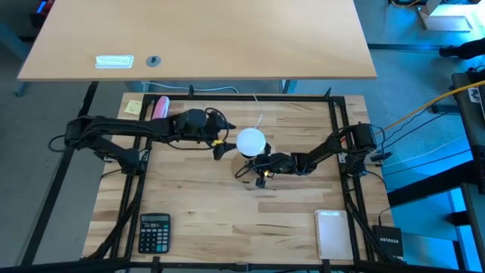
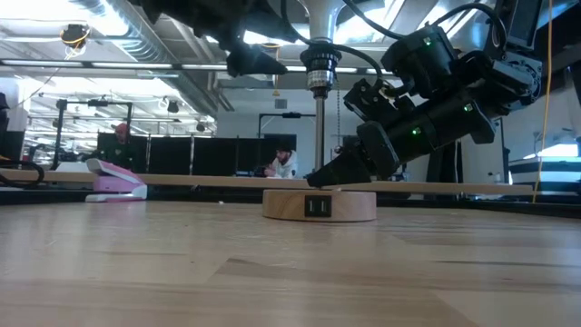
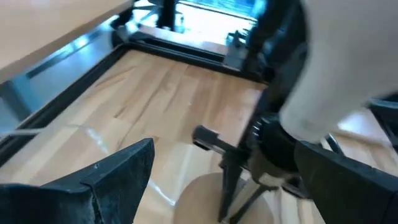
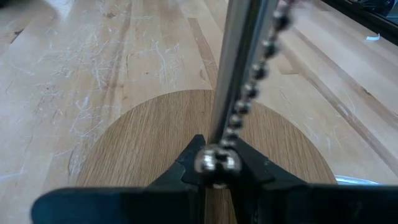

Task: Screw lightbulb
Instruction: Remove the white lightbulb from the lamp

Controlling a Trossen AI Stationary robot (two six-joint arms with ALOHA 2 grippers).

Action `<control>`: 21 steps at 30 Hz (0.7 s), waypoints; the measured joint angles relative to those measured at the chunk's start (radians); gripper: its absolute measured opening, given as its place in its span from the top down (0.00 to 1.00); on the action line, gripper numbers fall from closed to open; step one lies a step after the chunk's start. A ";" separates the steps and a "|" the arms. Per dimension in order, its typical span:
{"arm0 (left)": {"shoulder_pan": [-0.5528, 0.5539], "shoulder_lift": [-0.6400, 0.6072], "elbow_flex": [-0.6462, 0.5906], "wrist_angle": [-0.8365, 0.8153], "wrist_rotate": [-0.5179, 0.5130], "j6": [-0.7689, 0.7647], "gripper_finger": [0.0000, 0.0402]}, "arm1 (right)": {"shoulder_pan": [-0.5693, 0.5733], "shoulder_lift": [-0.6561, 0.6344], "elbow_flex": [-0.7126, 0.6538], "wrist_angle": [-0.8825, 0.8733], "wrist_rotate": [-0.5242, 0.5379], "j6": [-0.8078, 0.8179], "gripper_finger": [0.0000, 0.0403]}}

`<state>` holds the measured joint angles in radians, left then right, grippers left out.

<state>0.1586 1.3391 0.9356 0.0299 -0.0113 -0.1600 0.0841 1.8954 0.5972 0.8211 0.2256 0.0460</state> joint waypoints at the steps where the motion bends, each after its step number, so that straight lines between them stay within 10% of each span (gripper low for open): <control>1: 0.007 0.003 0.000 0.001 0.020 0.026 0.06 | 0.000 0.000 0.000 0.000 0.000 0.000 0.89; 11: 0.171 0.017 0.000 0.037 0.462 0.119 0.06 | 0.000 0.000 0.000 0.000 -0.001 0.000 0.89; 21: 0.193 0.170 0.000 0.318 0.687 0.093 0.06 | 0.000 0.000 0.000 0.007 -0.002 0.000 0.89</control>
<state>0.3511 1.5095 0.9360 0.3480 0.6756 -0.0673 0.0841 1.8957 0.5972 0.8284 0.2240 0.0463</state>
